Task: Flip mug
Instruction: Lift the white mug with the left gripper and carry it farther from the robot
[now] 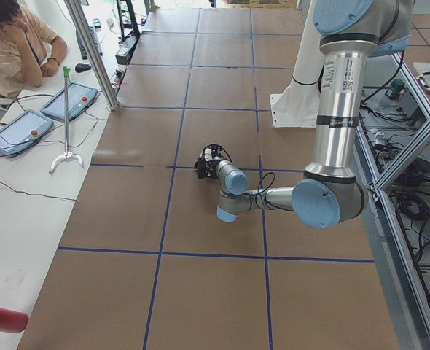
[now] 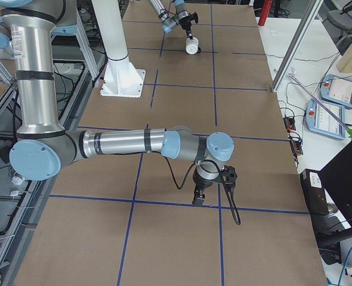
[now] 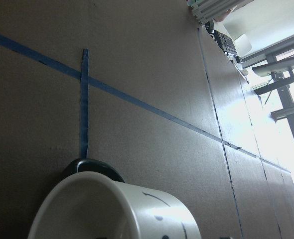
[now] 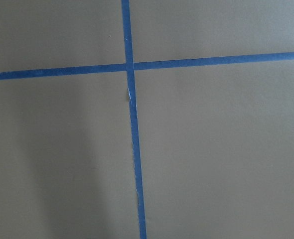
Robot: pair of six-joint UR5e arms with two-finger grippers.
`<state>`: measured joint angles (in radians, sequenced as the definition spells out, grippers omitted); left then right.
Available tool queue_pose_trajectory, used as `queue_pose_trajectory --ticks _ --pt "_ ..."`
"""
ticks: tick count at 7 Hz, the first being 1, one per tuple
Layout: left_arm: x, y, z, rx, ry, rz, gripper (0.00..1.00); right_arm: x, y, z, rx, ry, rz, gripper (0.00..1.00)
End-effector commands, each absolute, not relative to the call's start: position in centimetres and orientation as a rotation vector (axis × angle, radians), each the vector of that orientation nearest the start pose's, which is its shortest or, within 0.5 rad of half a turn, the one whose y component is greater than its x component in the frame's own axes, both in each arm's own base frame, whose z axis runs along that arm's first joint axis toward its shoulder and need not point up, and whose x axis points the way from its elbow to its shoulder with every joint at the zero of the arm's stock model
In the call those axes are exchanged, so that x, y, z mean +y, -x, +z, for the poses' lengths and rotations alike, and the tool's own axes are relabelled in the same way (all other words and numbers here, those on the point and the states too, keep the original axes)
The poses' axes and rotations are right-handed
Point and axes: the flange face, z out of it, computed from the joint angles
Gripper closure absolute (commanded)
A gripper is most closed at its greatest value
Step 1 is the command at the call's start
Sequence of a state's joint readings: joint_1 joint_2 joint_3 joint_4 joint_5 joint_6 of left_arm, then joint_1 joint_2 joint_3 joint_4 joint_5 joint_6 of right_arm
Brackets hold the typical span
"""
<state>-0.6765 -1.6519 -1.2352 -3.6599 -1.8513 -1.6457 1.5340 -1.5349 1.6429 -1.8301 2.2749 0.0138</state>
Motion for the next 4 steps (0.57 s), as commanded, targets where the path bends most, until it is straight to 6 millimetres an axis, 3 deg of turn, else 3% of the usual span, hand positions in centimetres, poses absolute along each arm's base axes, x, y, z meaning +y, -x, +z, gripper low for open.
queue_pose_trajectory --ticks 1,2,3,4 --pt "-38.5 -31.0 56.5 1.849 -0.331 -0.276 0.27 -49.4 -5.1 63.5 -0.699 0.163 0.031 0.00" --pt "-38.5 -31.0 56.5 1.855 -0.302 -0.298 0.75 -49.4 -5.1 63.5 -0.699 0.163 0.031 0.00" --pt "-39.4 -31.6 55.1 1.891 -0.271 -0.326 1.00 -49.4 -5.1 63.5 -0.699 0.163 0.031 0.00" --pt "-39.7 -31.6 54.7 1.901 -0.263 -0.338 1.00 -49.4 -5.1 63.5 -0.699 0.163 0.031 0.00"
